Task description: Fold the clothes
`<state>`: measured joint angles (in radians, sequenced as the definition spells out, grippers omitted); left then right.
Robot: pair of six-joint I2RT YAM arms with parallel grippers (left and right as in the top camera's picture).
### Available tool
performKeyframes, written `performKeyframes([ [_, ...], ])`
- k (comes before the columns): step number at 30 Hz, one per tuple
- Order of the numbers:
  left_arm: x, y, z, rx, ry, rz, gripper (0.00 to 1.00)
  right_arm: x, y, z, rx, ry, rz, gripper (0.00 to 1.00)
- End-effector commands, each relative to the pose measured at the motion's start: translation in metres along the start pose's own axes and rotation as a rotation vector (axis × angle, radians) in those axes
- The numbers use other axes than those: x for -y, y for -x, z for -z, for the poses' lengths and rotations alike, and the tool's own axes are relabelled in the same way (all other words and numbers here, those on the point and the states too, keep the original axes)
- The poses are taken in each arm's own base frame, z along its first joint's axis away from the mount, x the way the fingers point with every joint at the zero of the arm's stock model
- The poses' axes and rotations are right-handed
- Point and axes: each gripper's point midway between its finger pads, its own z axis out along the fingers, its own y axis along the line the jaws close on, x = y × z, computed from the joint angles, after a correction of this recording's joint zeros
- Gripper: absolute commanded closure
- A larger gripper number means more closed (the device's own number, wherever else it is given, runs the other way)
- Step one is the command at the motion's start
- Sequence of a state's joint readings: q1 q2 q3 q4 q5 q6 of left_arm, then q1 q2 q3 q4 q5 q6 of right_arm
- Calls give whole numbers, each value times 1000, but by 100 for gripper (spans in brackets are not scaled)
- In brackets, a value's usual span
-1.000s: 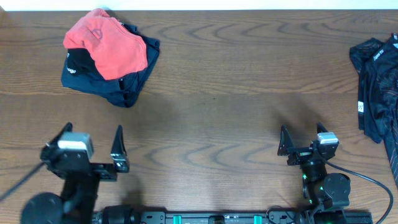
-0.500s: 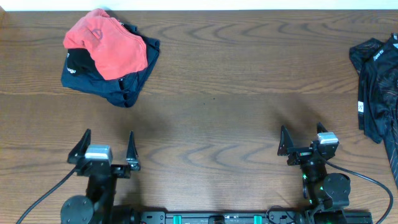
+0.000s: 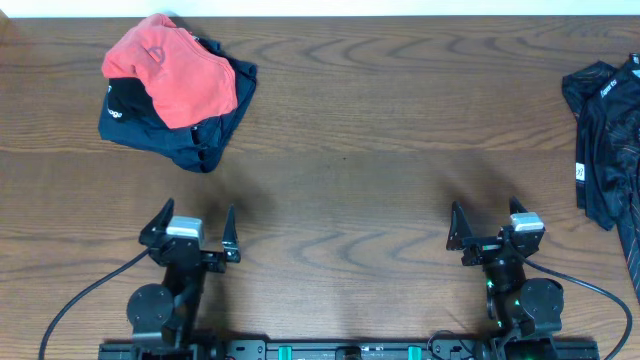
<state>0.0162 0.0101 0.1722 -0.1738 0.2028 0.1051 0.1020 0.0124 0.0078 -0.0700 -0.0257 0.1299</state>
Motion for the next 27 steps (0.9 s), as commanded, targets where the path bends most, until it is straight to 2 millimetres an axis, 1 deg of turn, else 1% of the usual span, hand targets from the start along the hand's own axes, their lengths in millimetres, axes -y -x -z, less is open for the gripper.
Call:
performKeyframes([
  [1,3,-5,-4,15,-13,6,2,5,0,0,4,-21,-16,1],
  [10,9,-47,-13,-64,-39,14,2,5,0,0,4,-21,-16,1],
  [11,9,-50,-14,-63,-41,13,2,5,0,0,4,-21,-16,1],
  [15,12,-48,-16,-42,-53,9,2,5,0,0,4,-21,-16,1],
  [27,12,-49,-16,-46,-54,10,2,5,0,0,4,-21,-16,1],
])
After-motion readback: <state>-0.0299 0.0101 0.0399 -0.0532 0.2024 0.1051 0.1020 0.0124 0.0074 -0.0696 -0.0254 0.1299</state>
